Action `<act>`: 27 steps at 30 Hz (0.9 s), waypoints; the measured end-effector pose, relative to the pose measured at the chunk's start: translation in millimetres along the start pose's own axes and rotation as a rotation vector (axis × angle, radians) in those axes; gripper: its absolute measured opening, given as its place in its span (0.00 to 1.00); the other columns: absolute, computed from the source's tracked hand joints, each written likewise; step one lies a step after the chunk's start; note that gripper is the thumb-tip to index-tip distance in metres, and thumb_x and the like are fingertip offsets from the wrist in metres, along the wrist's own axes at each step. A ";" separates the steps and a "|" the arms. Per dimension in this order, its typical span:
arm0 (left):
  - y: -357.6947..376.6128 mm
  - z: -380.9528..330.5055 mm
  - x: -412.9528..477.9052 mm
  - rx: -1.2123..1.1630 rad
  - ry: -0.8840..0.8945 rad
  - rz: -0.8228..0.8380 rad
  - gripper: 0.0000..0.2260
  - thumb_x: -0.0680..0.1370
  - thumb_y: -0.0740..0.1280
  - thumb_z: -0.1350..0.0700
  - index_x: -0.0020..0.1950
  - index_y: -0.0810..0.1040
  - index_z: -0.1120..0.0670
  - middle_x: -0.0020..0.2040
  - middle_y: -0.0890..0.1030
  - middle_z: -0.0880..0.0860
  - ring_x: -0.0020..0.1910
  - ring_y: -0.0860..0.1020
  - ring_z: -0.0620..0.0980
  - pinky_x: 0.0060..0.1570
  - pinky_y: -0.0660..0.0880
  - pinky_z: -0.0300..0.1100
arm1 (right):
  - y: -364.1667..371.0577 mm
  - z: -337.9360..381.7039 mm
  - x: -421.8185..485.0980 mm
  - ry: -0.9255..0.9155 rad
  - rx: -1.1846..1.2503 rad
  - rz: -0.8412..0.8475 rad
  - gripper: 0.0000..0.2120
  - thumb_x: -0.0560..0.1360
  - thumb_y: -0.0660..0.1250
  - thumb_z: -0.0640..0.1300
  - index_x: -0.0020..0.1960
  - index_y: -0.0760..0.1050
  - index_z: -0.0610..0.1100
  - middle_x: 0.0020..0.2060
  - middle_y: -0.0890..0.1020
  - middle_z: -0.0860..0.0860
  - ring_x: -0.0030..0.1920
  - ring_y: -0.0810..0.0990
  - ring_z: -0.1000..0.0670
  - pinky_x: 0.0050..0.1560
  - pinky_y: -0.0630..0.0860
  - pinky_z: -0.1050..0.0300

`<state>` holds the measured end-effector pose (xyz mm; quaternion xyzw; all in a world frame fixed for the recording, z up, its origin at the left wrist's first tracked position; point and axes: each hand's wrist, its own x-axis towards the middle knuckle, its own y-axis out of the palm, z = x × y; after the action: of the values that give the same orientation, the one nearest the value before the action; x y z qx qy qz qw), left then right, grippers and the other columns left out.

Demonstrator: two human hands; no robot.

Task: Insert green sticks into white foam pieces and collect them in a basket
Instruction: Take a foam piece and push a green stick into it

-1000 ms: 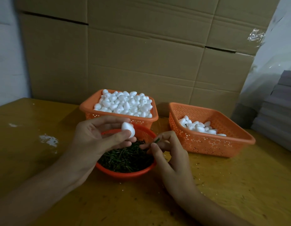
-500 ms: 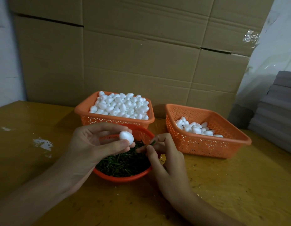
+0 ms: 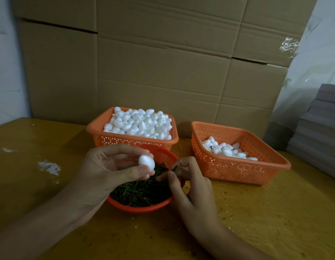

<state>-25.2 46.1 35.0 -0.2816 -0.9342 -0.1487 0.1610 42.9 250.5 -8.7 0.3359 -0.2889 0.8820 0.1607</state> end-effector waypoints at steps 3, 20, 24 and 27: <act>-1.6 0.7 0.4 0.005 0.005 0.027 0.24 0.57 0.89 0.47 0.48 0.89 0.55 0.54 0.87 0.61 0.49 0.88 0.62 0.46 0.84 0.42 | 0.0 -0.5 0.5 0.002 0.012 -0.009 0.03 0.84 0.65 0.43 0.55 0.71 0.47 0.46 0.87 0.57 0.51 0.87 0.53 0.49 0.81 0.45; -9.8 10.8 5.1 0.084 0.058 0.071 0.21 0.58 0.89 0.48 0.46 0.89 0.53 0.53 0.87 0.57 0.52 0.87 0.53 0.50 0.83 0.41 | -0.5 1.7 0.7 -0.001 -0.011 0.006 0.03 0.84 0.64 0.45 0.54 0.70 0.50 0.44 0.87 0.57 0.48 0.86 0.53 0.46 0.79 0.52; -10.6 12.5 5.8 0.106 0.061 0.075 0.21 0.58 0.88 0.48 0.45 0.89 0.53 0.53 0.86 0.57 0.54 0.86 0.54 0.50 0.83 0.42 | -0.9 2.1 -0.3 0.005 -0.012 0.010 0.03 0.83 0.64 0.45 0.54 0.70 0.48 0.44 0.87 0.57 0.48 0.86 0.52 0.47 0.79 0.49; -9.9 12.2 6.0 0.118 0.060 0.085 0.21 0.58 0.88 0.48 0.46 0.89 0.53 0.53 0.86 0.56 0.53 0.86 0.54 0.50 0.82 0.41 | -1.2 3.3 -0.7 0.006 -0.006 0.010 0.03 0.83 0.64 0.45 0.54 0.70 0.48 0.44 0.87 0.57 0.48 0.86 0.52 0.48 0.79 0.48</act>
<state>-38.2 45.5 24.5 -0.3065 -0.9232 -0.0946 0.2115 45.7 249.3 -6.7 0.3312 -0.2927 0.8830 0.1580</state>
